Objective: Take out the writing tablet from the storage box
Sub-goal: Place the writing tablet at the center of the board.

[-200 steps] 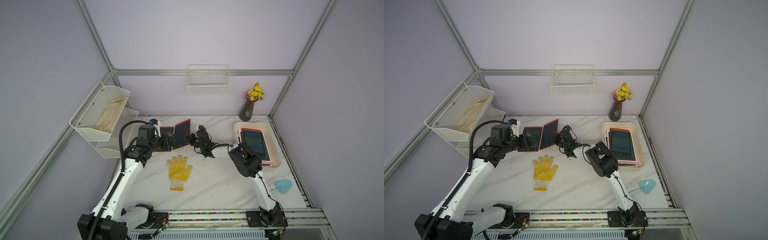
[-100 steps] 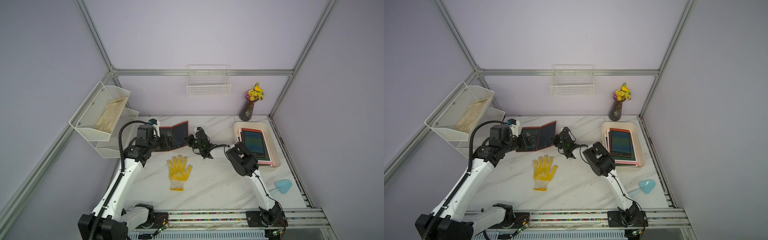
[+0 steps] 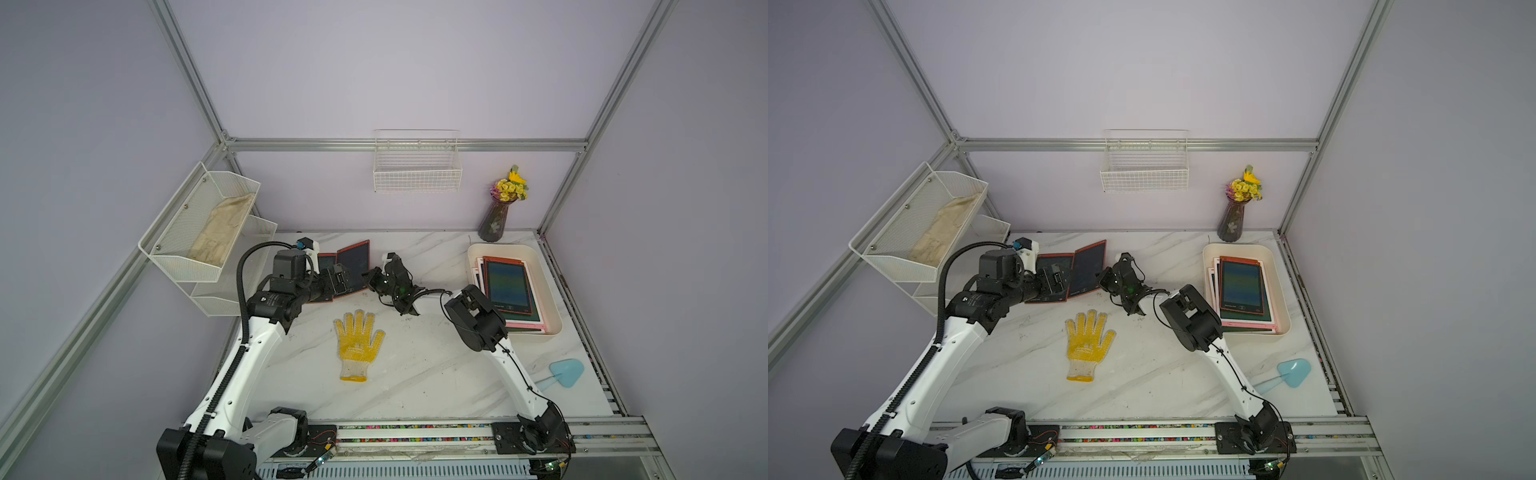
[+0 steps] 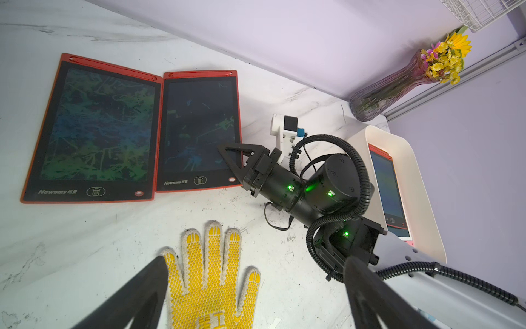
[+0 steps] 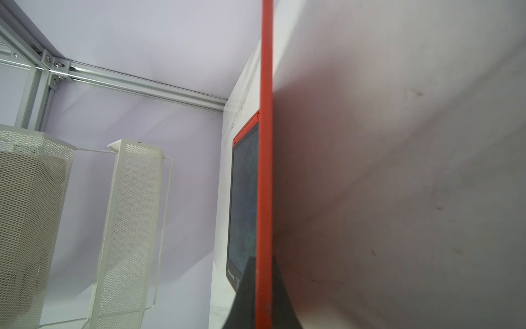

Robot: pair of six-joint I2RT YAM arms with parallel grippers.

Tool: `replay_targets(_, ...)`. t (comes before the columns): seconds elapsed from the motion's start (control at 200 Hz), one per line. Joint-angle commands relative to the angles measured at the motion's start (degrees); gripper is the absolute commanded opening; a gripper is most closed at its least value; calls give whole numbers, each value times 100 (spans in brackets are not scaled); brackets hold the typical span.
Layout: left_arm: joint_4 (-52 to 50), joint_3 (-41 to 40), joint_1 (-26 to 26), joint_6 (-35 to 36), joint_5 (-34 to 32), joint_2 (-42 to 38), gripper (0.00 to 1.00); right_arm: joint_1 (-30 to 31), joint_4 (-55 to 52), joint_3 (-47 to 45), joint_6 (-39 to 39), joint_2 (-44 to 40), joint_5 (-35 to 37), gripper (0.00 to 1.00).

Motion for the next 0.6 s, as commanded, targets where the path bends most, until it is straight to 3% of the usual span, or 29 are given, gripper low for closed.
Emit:
replay_targets(0.0,227,-222,55,83,125,-107,95,102,-239,161,102,228,-8,0)
replay_targets(0.595,297,-249,109,57,214,-72,95,112,197,-660,135,-94,-121,0)
